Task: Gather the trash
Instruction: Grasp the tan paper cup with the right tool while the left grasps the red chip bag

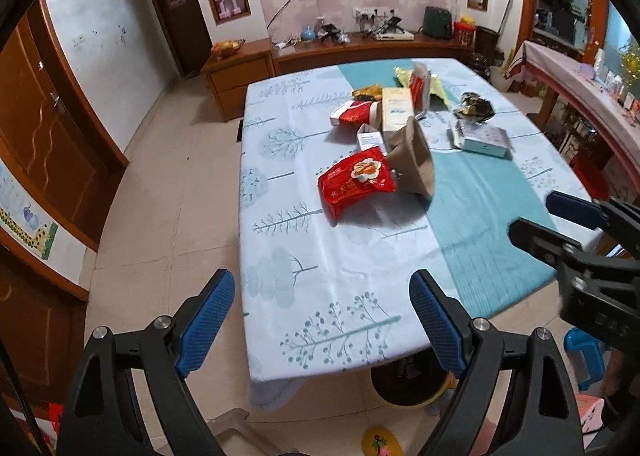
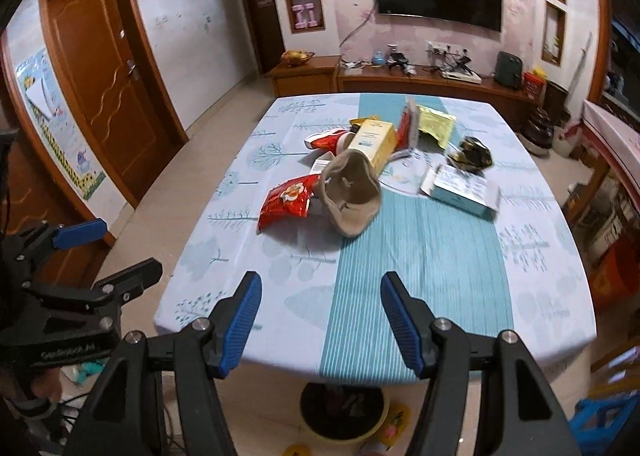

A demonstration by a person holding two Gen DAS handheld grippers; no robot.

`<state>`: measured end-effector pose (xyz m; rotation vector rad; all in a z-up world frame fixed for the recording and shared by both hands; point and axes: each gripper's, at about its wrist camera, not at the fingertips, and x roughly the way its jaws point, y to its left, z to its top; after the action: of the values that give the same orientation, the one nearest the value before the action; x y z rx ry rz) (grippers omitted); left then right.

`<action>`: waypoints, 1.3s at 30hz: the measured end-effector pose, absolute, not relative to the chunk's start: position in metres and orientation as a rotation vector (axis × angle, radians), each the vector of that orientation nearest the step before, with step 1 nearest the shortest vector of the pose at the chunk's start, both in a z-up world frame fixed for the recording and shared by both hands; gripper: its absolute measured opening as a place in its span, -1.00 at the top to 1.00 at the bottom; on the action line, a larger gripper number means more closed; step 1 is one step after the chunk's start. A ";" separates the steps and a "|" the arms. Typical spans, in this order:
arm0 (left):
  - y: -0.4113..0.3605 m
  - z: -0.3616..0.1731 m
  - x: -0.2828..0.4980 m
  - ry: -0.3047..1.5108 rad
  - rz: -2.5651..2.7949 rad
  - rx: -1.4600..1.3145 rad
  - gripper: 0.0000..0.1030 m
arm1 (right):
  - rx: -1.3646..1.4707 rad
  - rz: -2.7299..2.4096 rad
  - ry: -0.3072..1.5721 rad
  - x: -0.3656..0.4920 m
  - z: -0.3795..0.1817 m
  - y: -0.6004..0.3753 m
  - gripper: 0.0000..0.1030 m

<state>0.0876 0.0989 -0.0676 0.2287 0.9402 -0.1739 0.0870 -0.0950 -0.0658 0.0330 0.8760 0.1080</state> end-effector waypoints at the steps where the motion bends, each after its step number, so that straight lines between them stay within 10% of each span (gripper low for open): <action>1: 0.098 -0.071 0.093 0.948 -0.165 0.227 -0.71 | 0.020 0.114 0.881 0.096 -0.071 -0.093 -0.06; 12: 0.065 -0.131 0.177 1.017 -0.075 0.237 -0.71 | -0.093 0.181 0.939 0.212 -0.146 -0.091 0.04; 19: 0.041 -0.177 0.211 1.017 -0.050 0.325 -0.71 | -0.139 0.287 0.956 0.243 -0.180 -0.096 0.62; 39: -0.007 -0.210 0.228 0.879 -0.238 0.825 -0.71 | 0.043 0.487 0.960 0.249 -0.161 -0.152 0.67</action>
<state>0.2284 -0.0072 -0.2100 0.8255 0.8786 -0.2383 0.2485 -0.1525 -0.1610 0.0426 0.9597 0.4867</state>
